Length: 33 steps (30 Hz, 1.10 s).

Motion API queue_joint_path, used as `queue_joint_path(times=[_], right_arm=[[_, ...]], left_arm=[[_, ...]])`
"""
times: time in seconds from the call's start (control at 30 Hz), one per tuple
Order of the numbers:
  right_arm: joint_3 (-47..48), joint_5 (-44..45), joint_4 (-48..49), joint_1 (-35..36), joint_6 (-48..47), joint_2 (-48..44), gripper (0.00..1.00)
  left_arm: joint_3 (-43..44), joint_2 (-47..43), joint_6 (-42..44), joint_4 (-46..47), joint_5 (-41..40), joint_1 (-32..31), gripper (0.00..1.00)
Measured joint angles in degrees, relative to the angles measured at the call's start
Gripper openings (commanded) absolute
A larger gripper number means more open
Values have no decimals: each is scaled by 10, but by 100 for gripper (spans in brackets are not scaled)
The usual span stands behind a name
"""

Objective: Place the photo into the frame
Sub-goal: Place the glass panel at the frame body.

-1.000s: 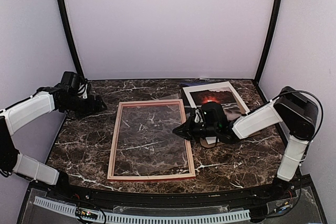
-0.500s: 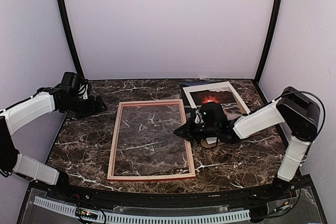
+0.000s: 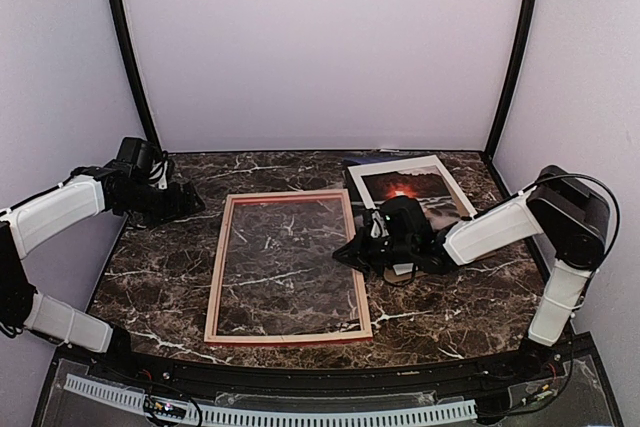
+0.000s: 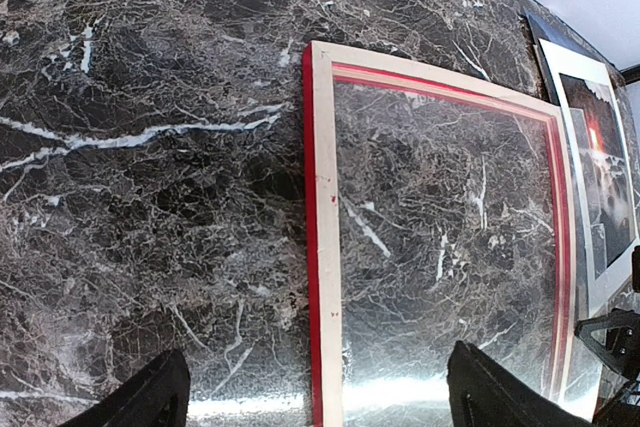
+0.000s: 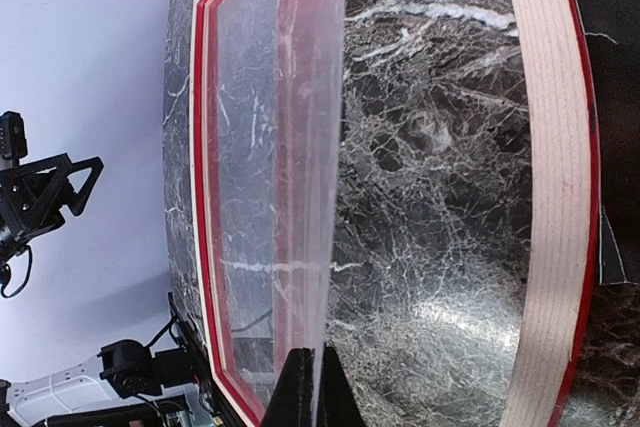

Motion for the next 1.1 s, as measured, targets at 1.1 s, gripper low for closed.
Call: queue_joint_path(times=[1.1], right_arm=[[30,4,-30,5,-30,0,0]], left_arm=[[-15,19,-2,7,-1,-28,92]])
